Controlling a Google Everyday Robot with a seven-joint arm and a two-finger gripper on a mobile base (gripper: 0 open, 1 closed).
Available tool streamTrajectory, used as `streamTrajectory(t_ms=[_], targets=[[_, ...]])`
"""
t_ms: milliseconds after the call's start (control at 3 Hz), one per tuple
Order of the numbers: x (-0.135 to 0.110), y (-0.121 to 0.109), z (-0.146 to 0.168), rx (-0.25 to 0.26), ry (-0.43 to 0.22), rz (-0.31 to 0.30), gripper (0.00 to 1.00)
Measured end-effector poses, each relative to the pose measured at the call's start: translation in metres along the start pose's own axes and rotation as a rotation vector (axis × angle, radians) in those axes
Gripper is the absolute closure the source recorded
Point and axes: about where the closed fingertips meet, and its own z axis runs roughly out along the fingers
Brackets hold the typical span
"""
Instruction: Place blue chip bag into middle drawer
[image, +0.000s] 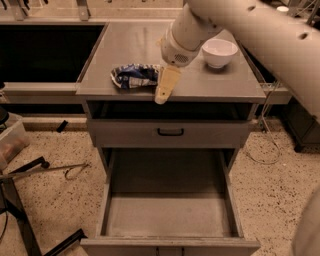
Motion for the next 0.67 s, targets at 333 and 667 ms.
streamTrajectory(t_ms=[333,667], targets=[[-0.020,-0.025,0.049,0.005,-0.069,-0.040,0.00],[-0.039,-0.043,0.086,0.001,-0.122,-0.074,0.00]])
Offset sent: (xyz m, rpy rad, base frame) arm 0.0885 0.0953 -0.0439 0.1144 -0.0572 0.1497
